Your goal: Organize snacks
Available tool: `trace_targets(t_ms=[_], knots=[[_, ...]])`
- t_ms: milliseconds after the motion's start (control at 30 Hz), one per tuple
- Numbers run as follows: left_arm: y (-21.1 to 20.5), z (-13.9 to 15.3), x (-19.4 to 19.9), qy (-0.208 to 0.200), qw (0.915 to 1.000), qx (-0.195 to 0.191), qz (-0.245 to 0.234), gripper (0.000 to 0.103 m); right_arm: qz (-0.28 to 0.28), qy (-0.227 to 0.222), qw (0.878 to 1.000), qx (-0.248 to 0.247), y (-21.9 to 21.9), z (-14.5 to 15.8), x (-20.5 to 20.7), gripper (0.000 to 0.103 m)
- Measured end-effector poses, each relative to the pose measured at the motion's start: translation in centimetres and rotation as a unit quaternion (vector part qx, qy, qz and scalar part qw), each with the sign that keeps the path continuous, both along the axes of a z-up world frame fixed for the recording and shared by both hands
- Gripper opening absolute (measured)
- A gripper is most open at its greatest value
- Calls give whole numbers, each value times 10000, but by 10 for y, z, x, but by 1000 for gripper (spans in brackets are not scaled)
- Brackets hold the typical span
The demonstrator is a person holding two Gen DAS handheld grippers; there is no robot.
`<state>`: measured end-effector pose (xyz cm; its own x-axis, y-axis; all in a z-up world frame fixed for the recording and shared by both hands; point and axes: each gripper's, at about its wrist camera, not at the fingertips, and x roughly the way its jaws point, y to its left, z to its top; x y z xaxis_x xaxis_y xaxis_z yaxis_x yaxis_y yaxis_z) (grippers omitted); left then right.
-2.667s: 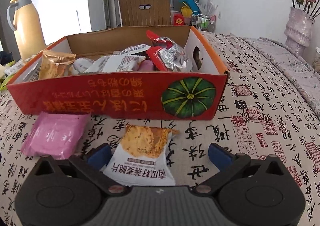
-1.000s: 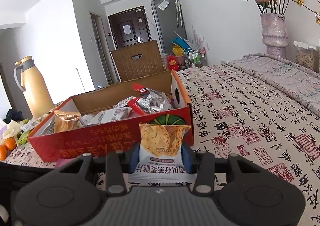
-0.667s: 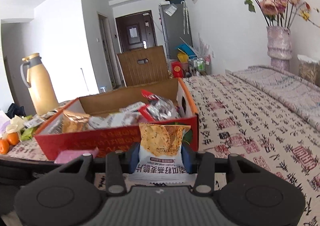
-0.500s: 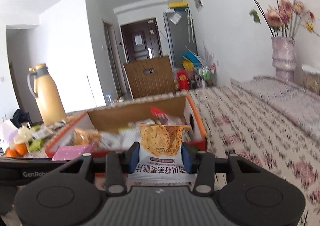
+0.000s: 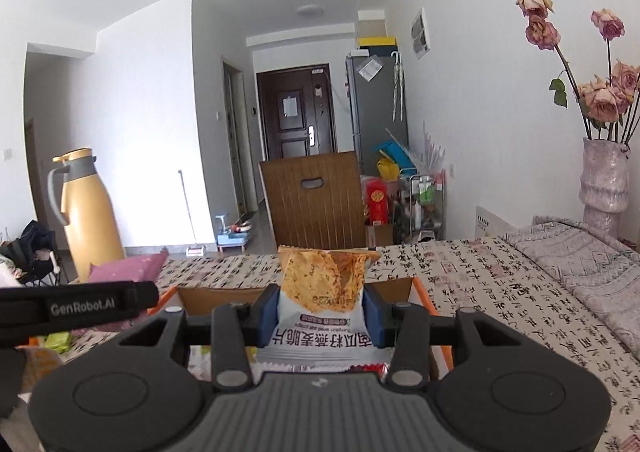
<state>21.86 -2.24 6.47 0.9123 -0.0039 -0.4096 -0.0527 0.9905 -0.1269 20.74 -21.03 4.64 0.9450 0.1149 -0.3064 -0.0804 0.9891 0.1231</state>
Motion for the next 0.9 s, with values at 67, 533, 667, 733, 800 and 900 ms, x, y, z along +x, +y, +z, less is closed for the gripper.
trace_targets(t_ms=[67,533,667,733,800,900], knots=[[0,-10,6,-32,10000,12,16,68,12,91,9999,-44,-1,-8,8,43],[13,-5,-8,-191,9998,-98,37,103,-159,414,9990,107,-15,-19,13,103],[17,7,-45,-305,9994,68,-153,103,-174,346,9992,123,-22,-8,-17,103],[22,5,-66,-291,9993,109,-225,103,-104,302,9995,1,-23,-6,-40,103],[27,-2,-89,-209,9990,173,-346,103,-39,307,9994,-143,-25,-8,-66,103],[33,-19,-120,12,9986,289,-450,103,61,443,9985,-330,-27,-15,-102,103]])
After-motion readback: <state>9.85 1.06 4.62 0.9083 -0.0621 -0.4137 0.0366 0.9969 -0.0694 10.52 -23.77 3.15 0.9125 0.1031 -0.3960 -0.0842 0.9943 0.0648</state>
